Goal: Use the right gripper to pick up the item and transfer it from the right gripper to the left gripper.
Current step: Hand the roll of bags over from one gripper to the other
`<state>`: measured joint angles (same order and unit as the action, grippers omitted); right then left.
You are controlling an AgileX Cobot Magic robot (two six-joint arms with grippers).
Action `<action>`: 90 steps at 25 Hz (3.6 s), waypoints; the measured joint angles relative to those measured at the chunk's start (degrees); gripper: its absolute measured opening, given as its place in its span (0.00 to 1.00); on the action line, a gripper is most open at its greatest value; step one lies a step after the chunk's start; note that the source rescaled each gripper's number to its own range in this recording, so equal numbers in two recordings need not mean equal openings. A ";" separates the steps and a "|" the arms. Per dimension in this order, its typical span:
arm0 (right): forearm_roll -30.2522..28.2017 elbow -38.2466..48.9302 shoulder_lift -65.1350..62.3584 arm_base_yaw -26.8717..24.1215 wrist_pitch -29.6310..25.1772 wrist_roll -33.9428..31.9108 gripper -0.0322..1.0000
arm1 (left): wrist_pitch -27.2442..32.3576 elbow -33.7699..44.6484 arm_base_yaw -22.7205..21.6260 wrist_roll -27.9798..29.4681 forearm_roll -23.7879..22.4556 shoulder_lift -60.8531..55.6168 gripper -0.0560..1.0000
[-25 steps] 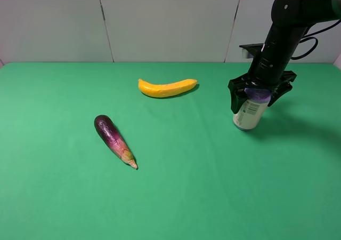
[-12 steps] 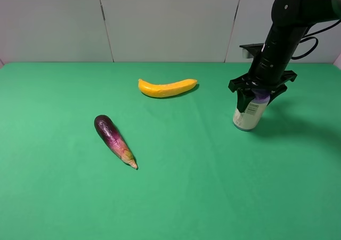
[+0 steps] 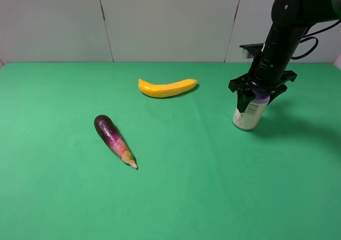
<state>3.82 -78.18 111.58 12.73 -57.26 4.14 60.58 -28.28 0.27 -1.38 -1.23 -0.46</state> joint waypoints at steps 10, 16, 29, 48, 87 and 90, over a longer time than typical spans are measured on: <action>0.11 -0.11 -1.74 0.00 -2.66 0.00 0.04 | 0.00 0.00 0.00 0.00 0.00 0.00 0.94; 0.52 -0.67 -5.37 0.00 -4.58 0.00 0.04 | 0.00 0.00 0.00 0.00 0.00 0.00 0.94; 4.24 -0.67 -15.82 0.00 -5.89 0.00 0.04 | 0.00 0.00 0.00 0.00 0.00 0.00 0.94; 15.52 -0.67 -18.67 0.00 -7.56 10.01 0.04 | 0.00 0.00 0.00 0.00 0.00 0.00 0.94; 23.66 -10.33 -18.67 17.95 -8.44 28.41 0.03 | -19.21 -1.28 3.39 -52.78 37.89 39.03 0.92; 24.19 -11.16 -18.67 17.95 -9.77 29.47 0.03 | -21.09 -1.28 6.00 -55.89 38.75 42.36 0.92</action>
<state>28.01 -89.34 92.91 30.68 -67.03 33.61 39.49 -29.56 6.28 -57.27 37.52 41.89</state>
